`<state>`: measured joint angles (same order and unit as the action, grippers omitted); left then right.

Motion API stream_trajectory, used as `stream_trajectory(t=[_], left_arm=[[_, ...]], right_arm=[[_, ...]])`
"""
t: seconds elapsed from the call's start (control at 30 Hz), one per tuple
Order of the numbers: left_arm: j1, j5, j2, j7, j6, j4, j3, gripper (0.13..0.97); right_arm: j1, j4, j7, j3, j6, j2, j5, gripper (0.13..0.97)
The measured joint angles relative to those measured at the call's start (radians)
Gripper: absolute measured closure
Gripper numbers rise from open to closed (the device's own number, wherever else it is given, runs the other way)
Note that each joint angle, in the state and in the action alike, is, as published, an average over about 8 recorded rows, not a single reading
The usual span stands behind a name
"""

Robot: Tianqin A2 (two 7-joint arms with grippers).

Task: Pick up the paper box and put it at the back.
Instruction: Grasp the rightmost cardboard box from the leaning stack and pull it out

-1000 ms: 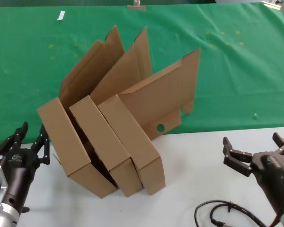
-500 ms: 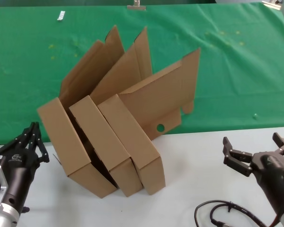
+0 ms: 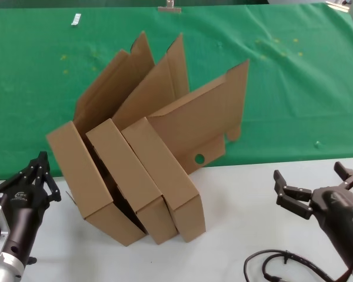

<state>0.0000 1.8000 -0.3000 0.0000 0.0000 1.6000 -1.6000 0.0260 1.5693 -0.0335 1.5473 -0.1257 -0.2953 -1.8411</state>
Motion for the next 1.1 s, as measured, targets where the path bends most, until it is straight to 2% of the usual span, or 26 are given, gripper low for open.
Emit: stream_trajectory(t=[0.33,0.53,0.77,0.93,1.1], left_arm=[[0.000,0.000,0.000,0.000,0.000,0.000,0.000,0.952],[0.000,0.000,0.000,0.000,0.000,0.000,0.000,0.952],[0.000,0.000,0.000,0.000,0.000,0.000,0.000,0.952],[0.000,0.000,0.000,0.000,0.000,0.000,0.000,0.952],[0.000,0.000,0.000,0.000,0.000,0.000,0.000,0.952]], right_arm=[[-0.035,0.020,0.035,-0.003,-0.043,-0.081,-0.017,0.129],[-0.108,0.083,0.123,-0.006,-0.041,-0.237,-0.025,0.129],[-0.194,0.140,0.192,-0.071,-0.075,-0.408,-0.044,0.129],[-0.203,0.144,0.168,-0.114,-0.156,-0.458,-0.062,0.129],[-0.160,0.114,0.100,-0.126,-0.264,-0.469,-0.085,0.129]])
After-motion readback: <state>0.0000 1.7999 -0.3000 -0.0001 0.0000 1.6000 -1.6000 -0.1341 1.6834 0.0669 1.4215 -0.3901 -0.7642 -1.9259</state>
